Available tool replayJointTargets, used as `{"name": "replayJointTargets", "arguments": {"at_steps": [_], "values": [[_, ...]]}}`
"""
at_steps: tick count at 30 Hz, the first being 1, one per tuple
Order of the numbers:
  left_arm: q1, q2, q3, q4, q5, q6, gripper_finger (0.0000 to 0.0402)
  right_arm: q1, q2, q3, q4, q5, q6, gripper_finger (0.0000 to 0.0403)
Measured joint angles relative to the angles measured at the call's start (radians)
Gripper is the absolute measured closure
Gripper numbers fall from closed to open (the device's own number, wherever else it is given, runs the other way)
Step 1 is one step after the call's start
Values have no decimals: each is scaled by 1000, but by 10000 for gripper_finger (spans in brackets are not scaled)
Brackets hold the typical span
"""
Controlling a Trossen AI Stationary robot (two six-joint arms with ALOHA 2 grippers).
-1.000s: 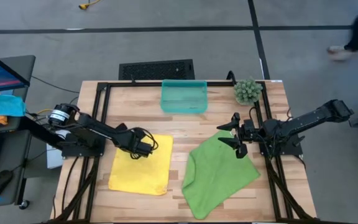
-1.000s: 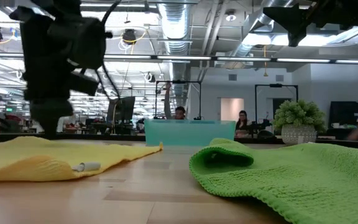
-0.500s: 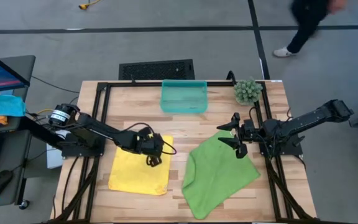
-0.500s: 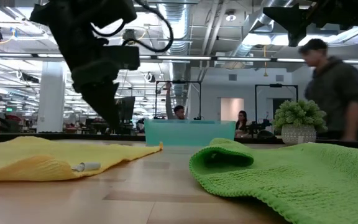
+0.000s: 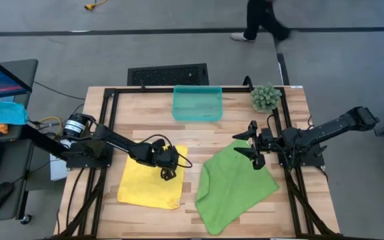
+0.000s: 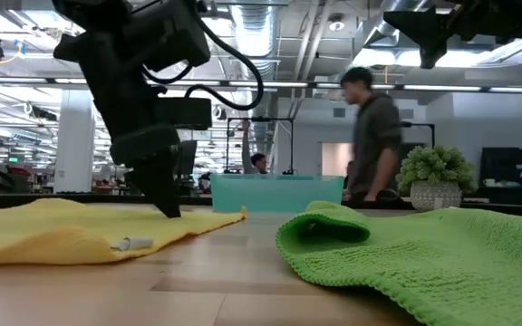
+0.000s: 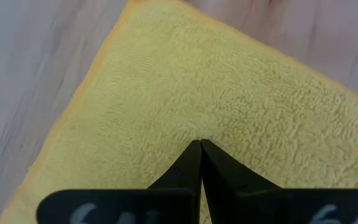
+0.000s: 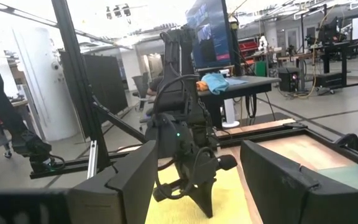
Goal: Roll microfiber towels into tight, uniform cylinder then place into a basket
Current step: Fold the yellow microfiber towel
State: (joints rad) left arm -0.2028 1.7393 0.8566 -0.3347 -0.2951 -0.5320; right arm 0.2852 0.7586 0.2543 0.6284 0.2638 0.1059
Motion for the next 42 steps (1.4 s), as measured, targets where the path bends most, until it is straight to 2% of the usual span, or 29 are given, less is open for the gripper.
{"name": "replayJointTargets", "arguments": {"at_steps": [6, 13, 20, 23, 31, 35, 42], "values": [[23, 7, -2, 56, -7, -52, 401, 0, 0, 0, 0, 0, 0, 148], [110, 18, -7, 139, -69, -109, 401, 0, 0, 0, 0, 0, 0, 148], [190, 18, -7, 163, -67, -31, 401, 0, 0, 0, 0, 0, 0, 148], [196, 14, -1, 164, -32, 24, 401, 0, 0, 0, 0, 0, 0, 148], [144, -120, 37, 72, -39, 79, 401, 0, 0, 0, 1, 0, 0, 148], [75, -248, 45, -20, -100, 78, 401, 0, 0, 0, 1, 0, 0, 148], [-126, -470, 45, -192, -269, 14, 401, 0, 0, 0, 3, 0, 0, 148]]}}
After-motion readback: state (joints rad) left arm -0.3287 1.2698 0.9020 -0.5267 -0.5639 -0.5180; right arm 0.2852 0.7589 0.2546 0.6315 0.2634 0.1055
